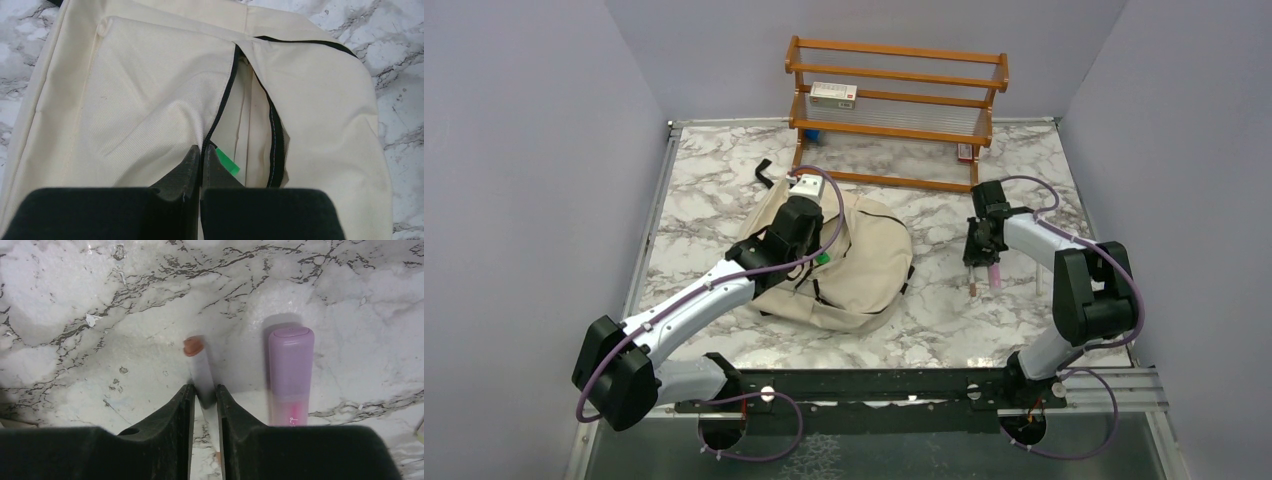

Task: Pack the student bag
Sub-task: Pick up the stationery from the center of the board, then place the stationery in the student bag.

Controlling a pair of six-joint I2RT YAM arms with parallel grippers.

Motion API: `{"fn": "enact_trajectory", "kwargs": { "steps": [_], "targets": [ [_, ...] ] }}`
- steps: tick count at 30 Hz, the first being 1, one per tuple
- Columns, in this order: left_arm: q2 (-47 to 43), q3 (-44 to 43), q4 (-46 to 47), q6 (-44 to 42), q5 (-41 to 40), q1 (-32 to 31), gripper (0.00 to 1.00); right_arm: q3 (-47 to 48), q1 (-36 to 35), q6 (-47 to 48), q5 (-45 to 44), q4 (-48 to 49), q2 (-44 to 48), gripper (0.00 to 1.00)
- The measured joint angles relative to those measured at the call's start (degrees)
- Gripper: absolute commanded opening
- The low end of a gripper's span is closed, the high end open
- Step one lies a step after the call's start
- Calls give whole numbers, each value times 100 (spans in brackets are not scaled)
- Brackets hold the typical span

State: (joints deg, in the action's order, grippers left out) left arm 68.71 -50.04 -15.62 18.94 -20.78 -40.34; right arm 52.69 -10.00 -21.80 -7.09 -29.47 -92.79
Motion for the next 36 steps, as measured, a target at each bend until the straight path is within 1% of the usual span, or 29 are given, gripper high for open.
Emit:
{"fn": "enact_trajectory", "kwargs": {
  "steps": [7,12,14,17,20,24,26,31,34,36],
  "targets": [
    [24,-9,-2,-11,0,0,0,-4,0,-2,162,35,2,2],
    [26,-9,0,-11,0,0,0,-35,26,-57,450,81,109,1],
    [33,-9,4,-11,0,0,0,-83,26,-109,715,133,348,1],
    [55,-9,9,-13,0,0,0,-149,26,-332,1274,391,940,1],
    [72,-9,9,-11,0,0,0,-326,26,-861,1923,1058,1604,1],
    [74,-9,9,-11,4,0,0,-949,-72,-1869,2645,2487,2236,1],
    [74,-9,9,-9,20,2,0,-1141,-275,-2243,2778,3034,2229,1],
    [72,-9,9,-4,59,9,0,-1161,-1187,-2922,2776,3954,1947,1],
    [72,-9,9,9,68,9,0,-1158,-1690,-3276,2662,4472,1801,1],
    [72,-9,9,13,76,11,0,-1123,-1993,-3593,2448,4640,1655,1]
  ]
}}
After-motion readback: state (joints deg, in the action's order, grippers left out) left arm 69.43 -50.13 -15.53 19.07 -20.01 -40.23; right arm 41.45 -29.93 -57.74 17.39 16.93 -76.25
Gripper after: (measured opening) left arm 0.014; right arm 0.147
